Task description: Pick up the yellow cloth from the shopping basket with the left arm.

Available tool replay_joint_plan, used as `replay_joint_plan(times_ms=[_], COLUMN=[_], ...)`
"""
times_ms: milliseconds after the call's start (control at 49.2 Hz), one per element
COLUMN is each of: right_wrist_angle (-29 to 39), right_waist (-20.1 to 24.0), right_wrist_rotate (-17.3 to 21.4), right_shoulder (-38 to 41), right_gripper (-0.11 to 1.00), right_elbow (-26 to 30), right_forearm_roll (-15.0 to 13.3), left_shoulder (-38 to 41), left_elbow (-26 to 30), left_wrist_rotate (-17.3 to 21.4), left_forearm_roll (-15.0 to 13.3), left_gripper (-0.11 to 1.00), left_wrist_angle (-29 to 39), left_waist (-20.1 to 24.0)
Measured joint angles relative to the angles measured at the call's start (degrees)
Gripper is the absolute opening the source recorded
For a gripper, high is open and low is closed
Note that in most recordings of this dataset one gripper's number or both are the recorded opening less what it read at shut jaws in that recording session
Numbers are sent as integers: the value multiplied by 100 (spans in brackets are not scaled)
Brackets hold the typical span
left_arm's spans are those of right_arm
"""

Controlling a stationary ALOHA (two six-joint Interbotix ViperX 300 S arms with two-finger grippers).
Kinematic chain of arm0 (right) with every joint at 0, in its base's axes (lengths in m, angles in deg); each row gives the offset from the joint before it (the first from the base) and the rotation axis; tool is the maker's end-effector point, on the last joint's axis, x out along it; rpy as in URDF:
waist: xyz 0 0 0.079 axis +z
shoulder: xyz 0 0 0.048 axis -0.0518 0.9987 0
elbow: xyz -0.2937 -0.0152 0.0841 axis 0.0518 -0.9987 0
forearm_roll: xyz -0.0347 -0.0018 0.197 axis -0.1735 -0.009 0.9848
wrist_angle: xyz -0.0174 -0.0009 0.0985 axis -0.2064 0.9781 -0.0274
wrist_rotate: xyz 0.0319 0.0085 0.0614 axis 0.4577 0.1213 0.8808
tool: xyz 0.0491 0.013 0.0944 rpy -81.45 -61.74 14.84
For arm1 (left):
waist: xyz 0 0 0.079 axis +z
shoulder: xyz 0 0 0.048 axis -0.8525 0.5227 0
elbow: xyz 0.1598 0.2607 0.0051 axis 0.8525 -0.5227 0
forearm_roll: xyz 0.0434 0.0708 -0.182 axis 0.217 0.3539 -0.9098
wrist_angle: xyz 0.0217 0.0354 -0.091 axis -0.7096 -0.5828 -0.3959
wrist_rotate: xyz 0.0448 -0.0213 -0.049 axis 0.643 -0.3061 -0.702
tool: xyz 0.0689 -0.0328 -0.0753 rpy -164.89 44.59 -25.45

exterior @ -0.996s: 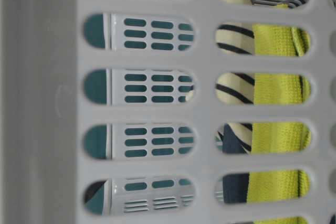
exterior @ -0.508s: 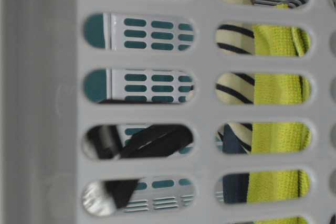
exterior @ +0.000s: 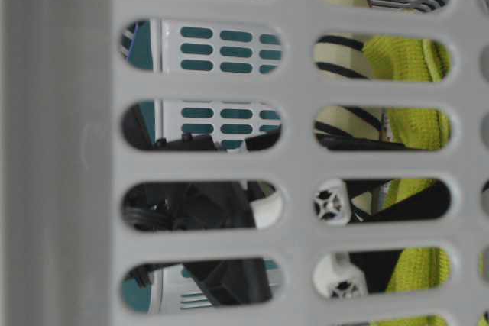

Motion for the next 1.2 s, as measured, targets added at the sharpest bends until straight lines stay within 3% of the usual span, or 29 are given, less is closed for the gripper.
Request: replay_joint_plan(times_ms=[81, 203, 325, 610, 1016, 1199], right_wrist_angle=[0, 0, 0, 0, -9, -9], right_waist=[0, 0, 0, 0, 0, 0], right_wrist_rotate=[0, 0, 0, 0, 9, 0], right_shoulder=[-9, -9, -9, -9, -9, -9], right_gripper=[74, 74, 74, 74, 74, 74], right_elbow=[0, 0, 0, -18, -26, -26], right_forearm_roll=[9, 9, 9, 9, 9, 9], left_shoulder=[-53, -123, -272, -510, -519, -519], left_elbow=[-53, -53, 53, 747, 3015, 3190], left_wrist_rotate=[26, 62, 70, 88, 220, 431], left_forearm_roll=[9, 0, 9, 9, 9, 9], left_gripper=[51, 36, 11, 11, 11, 11], left_wrist_angle=[-9, -9, 53, 756, 2944, 3190], left_waist=[0, 0, 53, 44, 202, 387])
